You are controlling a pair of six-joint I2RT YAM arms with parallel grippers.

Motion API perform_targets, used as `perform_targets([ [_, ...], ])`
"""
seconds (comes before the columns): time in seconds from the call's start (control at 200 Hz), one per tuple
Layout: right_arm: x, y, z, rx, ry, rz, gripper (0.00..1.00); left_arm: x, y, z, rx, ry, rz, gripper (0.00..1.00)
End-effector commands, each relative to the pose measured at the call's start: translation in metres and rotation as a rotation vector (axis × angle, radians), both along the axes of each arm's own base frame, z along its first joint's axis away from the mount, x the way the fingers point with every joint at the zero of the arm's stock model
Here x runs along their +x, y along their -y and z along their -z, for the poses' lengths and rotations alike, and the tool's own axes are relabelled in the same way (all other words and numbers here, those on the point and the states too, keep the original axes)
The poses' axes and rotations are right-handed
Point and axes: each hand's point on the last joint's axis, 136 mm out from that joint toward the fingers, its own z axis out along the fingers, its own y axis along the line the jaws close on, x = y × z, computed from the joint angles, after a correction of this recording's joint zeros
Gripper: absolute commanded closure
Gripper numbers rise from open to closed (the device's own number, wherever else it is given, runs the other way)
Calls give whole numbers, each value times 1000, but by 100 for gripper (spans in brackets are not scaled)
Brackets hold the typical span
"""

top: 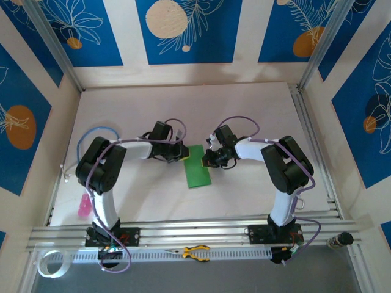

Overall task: Fold a paper plane with a square sheet of paper (pick it up from the middle)
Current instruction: First fold the square sheet of paper in half at the center of the table.

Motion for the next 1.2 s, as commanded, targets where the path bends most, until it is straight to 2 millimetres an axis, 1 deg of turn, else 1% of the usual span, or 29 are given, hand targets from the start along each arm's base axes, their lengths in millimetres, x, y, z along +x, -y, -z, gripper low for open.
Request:
perform_targets([
  [0.0,-43,56,62,-272,-175,52,100,8,1,8,8,-19,-4,89],
  [0.175,-42,55,61,-271,-173,53,100,11,-8,30,61,-51,-23,90],
  [0.32,-43,55,61,-271,-173,53,100,19,-20,32,89,-47,-58,89],
  [0.4,-43,55,61,-273,-172,52,100,26,-25,31,92,-48,-89,89],
  [0.53,-43,56,62,-272,-175,54,100,37,-27,27,88,-40,-116,88],
  [0.66,-43,56,61,-271,-172,52,100,46,-34,28,112,-54,-161,88],
  [0.745,-43,55,61,-270,-172,52,100,50,-37,29,118,-68,-189,89],
  [0.995,-42,56,61,-270,-169,56,100,59,-54,31,182,-99,-262,88],
  [1.065,-42,56,60,-268,-168,56,100,63,-56,28,185,-99,-270,88],
  [1.131,-42,56,60,-268,-168,56,100,64,-53,22,175,-97,-261,88],
  [1.196,-42,56,60,-267,-167,57,100,65,-48,10,146,-87,-250,87],
])
